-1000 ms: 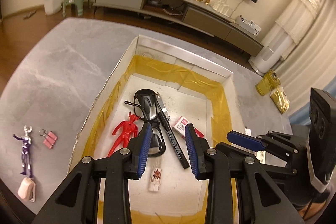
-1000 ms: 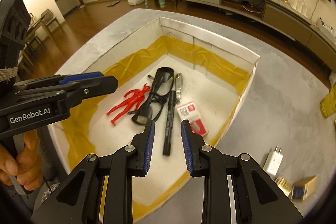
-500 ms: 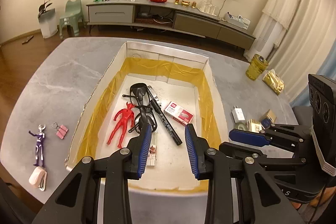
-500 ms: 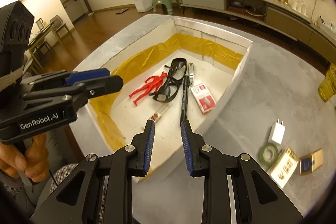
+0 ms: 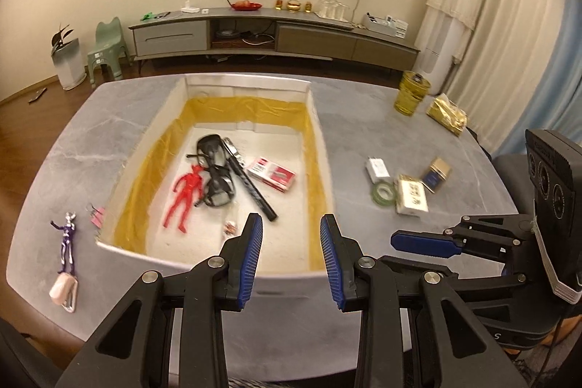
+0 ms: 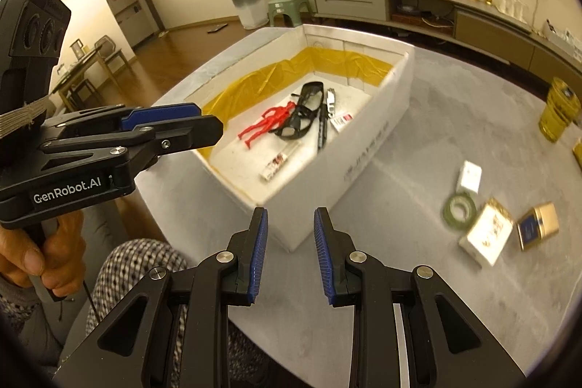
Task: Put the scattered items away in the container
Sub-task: 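Move both open tools back toward the remaining items on the table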
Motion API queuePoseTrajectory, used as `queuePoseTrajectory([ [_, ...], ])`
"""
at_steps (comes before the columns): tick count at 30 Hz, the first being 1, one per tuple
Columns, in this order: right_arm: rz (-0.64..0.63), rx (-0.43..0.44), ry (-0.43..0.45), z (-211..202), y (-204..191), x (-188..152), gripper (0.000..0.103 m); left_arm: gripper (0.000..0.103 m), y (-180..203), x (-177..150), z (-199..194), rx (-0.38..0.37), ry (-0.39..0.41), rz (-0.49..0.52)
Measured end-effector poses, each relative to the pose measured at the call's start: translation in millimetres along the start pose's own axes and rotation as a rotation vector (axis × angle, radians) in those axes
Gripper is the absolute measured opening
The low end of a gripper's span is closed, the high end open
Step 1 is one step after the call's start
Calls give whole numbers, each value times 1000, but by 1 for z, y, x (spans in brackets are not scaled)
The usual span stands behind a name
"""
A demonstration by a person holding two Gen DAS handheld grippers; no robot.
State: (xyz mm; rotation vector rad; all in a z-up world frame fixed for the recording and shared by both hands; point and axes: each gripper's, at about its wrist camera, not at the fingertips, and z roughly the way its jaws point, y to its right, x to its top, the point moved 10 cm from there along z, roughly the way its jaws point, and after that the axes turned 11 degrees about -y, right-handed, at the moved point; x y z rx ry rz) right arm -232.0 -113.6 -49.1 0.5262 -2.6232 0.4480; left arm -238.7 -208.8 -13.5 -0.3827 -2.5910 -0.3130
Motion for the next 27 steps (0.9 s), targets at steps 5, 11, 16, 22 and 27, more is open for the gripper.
queuePoseTrajectory([
  [5,49,4,14,-10,14,-28,28,34,25,-16,4,-15,-18,26],
  [11,162,16,19,-17,51,-65,28,34,63,-29,18,-53,-46,64],
  [16,258,2,16,-20,90,-93,28,34,102,-36,39,-80,-85,115],
  [22,367,-23,27,-28,139,-113,28,34,137,-32,70,-99,-127,143],
  [27,425,-48,33,-29,171,-112,32,36,157,-18,103,-105,-159,161],
])
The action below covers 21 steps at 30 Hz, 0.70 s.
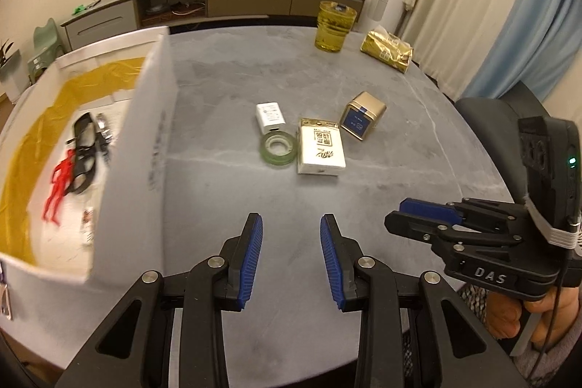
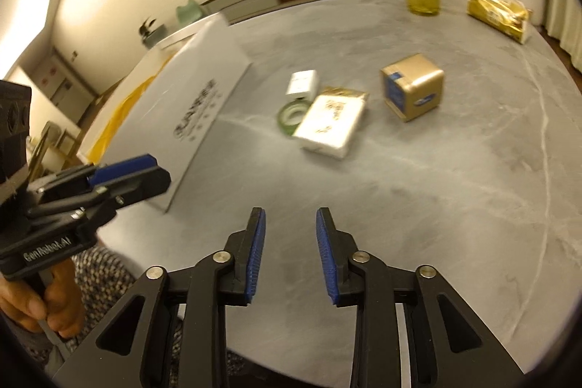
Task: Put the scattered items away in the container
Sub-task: 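Move both open tools back toward the remaining items on the table, then grasp the cream snack packet with left tool while right tool grasps the gold cube tin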
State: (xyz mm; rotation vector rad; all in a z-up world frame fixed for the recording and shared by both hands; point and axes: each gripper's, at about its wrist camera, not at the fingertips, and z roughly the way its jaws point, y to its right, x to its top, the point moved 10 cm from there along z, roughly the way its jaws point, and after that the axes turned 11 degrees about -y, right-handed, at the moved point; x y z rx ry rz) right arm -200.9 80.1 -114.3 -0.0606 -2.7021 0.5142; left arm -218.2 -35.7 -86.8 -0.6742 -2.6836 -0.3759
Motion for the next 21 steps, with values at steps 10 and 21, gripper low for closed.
queuePoseTrajectory([
  [10,71,-103,61,-8,73,65,49,51,20,46,70,-48,-58,-2],
  [21,-155,-247,25,25,97,118,54,59,41,83,139,19,-57,37],
])
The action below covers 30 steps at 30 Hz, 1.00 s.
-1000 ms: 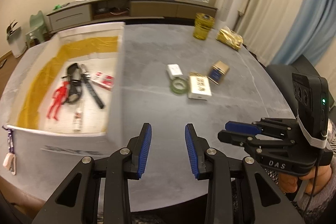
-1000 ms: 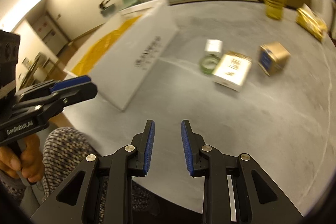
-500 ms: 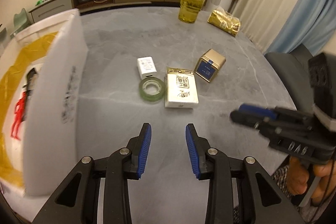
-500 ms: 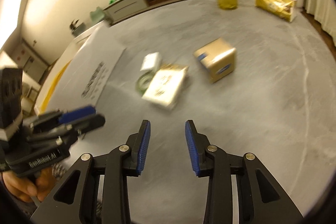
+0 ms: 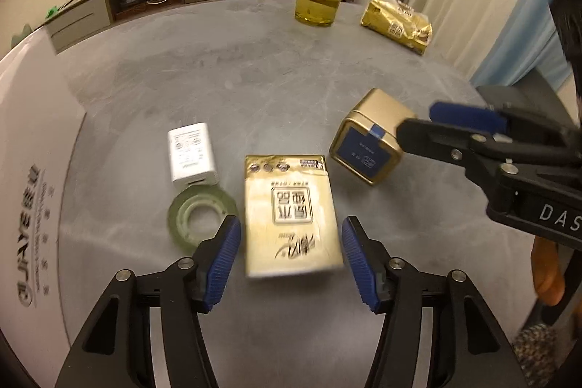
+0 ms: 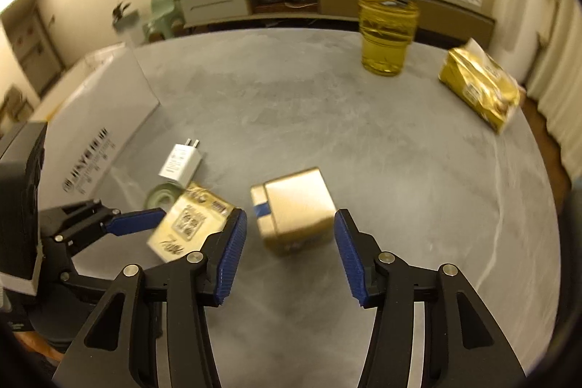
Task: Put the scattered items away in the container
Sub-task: 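Grasp the cream snack packet with left tool while right tool grasps the gold cube tin, then carry the snack packet and gold tin over the white box with both tools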
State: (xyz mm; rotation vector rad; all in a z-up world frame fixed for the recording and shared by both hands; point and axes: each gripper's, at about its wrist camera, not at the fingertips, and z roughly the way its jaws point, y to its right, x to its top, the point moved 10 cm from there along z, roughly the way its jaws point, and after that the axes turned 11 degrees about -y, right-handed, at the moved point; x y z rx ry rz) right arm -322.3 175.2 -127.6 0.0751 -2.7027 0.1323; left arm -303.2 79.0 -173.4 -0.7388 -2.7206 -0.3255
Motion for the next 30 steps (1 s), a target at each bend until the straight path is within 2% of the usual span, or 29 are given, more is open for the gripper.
queuePoseTrajectory([
  [2,-34,-29,-14,12,3,5,57,63,2,6,3,37,27,24],
  [6,-42,39,-22,23,0,10,59,63,2,13,6,80,56,58],
  [9,-68,24,-35,29,-3,10,60,63,1,18,8,96,71,72],
  [15,-108,-2,-51,44,0,12,60,64,-2,12,4,44,75,37],
  [18,-79,-4,-46,45,6,14,59,64,3,10,6,79,77,69],
  [19,-66,1,-50,45,8,14,55,63,7,9,6,79,74,85],
  [21,-51,-9,-54,42,13,11,54,53,13,8,6,77,71,113],
  [30,-55,-43,-58,30,15,-2,54,52,17,-2,-18,41,112,88],
])
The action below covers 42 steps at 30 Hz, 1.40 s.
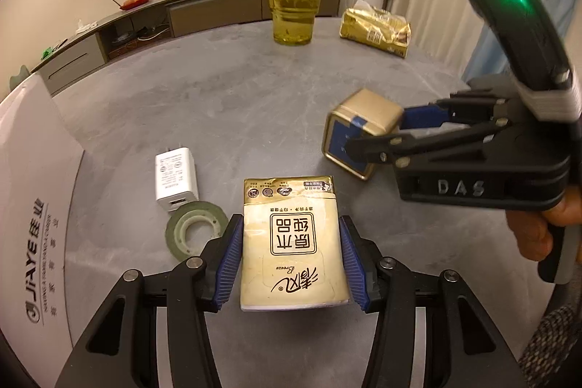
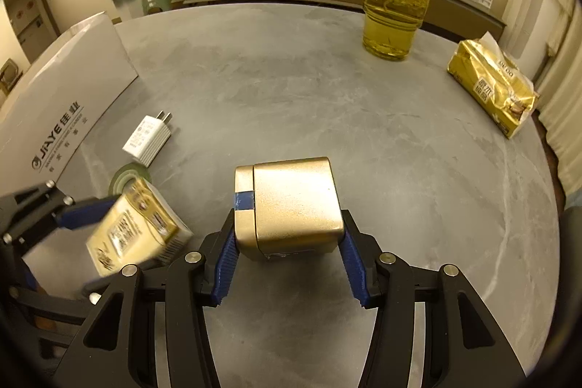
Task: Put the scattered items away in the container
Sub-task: 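Carry the snack packet and gold tin over the white box with both tools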
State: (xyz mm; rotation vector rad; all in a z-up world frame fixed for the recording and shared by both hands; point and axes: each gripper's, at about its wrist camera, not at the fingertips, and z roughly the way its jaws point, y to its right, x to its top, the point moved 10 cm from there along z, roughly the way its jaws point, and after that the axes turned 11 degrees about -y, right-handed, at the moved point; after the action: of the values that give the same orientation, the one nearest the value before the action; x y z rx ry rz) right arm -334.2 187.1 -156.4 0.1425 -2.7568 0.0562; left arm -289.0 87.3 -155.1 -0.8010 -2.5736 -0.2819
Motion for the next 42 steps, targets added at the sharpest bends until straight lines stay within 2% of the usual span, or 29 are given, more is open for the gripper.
queuePoseTrajectory([
  [3,-27,-16,9,-6,-7,-3,54,52,-1,-3,-13,-7,10,-16],
  [8,-32,5,19,-17,-19,-13,54,52,0,-12,-33,-11,23,-35],
  [13,-6,51,17,-26,-26,-22,54,52,-8,-36,-50,-15,15,-61],
  [22,-37,56,-1,-30,-56,-36,54,52,-26,-72,-68,18,-5,-110],
  [33,-94,46,-20,-33,-97,-60,54,52,-37,-90,-95,15,21,-142],
  [42,-72,54,1,-46,-110,-82,54,52,-39,-100,-110,-10,40,-161],
])
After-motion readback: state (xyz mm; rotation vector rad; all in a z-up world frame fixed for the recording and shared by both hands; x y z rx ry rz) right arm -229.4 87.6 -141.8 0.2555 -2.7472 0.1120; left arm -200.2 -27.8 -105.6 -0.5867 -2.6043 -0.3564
